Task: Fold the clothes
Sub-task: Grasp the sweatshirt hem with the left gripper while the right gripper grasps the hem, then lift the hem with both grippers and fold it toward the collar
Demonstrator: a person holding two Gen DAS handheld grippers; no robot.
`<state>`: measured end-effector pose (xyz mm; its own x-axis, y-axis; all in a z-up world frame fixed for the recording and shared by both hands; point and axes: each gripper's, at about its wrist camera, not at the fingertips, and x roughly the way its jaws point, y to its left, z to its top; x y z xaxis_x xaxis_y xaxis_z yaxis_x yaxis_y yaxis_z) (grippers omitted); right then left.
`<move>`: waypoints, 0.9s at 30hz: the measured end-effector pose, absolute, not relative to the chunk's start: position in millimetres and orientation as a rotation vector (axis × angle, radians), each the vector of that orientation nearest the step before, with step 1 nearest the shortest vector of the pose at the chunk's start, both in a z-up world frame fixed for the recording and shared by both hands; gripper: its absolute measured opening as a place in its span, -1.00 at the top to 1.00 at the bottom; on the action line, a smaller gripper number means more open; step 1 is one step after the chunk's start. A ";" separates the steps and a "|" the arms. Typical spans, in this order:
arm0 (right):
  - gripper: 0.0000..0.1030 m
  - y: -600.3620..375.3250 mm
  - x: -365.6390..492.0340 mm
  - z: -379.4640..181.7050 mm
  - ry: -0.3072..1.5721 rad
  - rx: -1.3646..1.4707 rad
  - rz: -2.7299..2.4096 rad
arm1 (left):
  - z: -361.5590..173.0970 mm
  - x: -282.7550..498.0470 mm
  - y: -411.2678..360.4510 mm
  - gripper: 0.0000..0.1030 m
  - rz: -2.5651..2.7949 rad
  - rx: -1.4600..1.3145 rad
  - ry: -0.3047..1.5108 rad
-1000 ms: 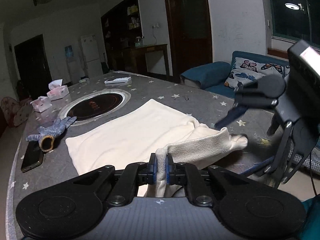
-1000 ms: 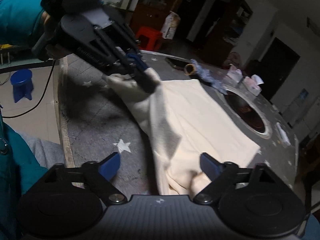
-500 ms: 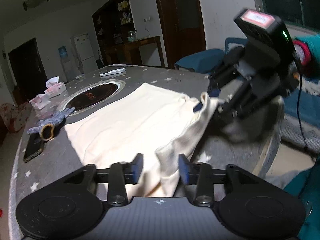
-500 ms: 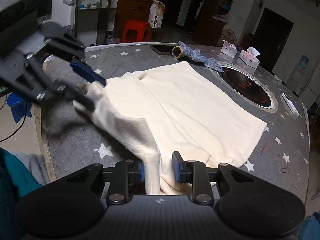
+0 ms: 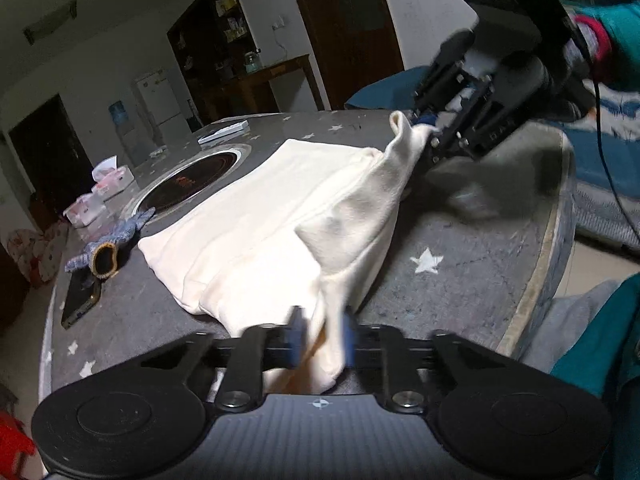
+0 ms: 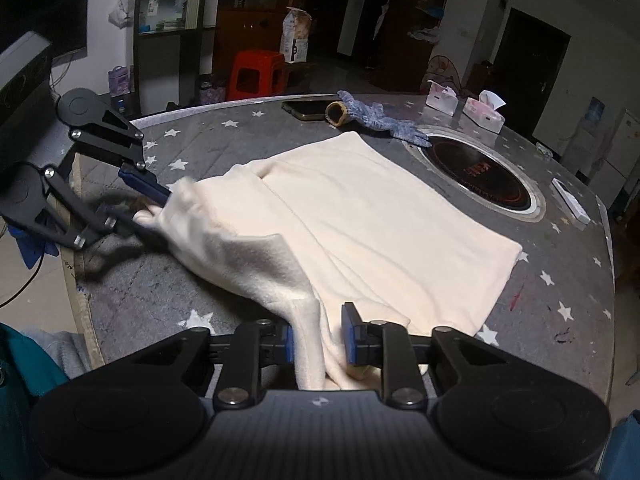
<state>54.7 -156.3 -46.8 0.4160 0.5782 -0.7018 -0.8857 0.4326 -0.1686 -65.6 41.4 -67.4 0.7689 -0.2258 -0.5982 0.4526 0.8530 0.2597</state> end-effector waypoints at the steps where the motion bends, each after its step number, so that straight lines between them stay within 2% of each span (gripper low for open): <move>1: 0.68 -156.8 53.7 -47.1 0.608 -0.577 0.987 | -65.2 -65.4 43.0 0.85 -0.380 0.389 0.586; 4: 0.78 -159.6 48.4 -45.9 0.591 -0.565 0.993 | -55.6 -68.6 47.3 0.89 -0.374 0.335 0.567; 19: 0.85 -202.0 -28.3 10.5 0.564 -0.552 1.094 | 17.3 -139.4 40.9 0.90 -0.405 0.252 0.488; 27: 0.89 -193.9 -8.3 15.1 0.565 -0.498 1.064 | 21.4 -89.1 54.0 0.91 -0.348 0.274 0.479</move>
<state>-8.3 -193.9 15.1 0.3718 0.6654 -0.6473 -0.9090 0.4024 -0.1086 -89.1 54.0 21.4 0.8307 -0.2607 -0.4919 0.3872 0.9054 0.1740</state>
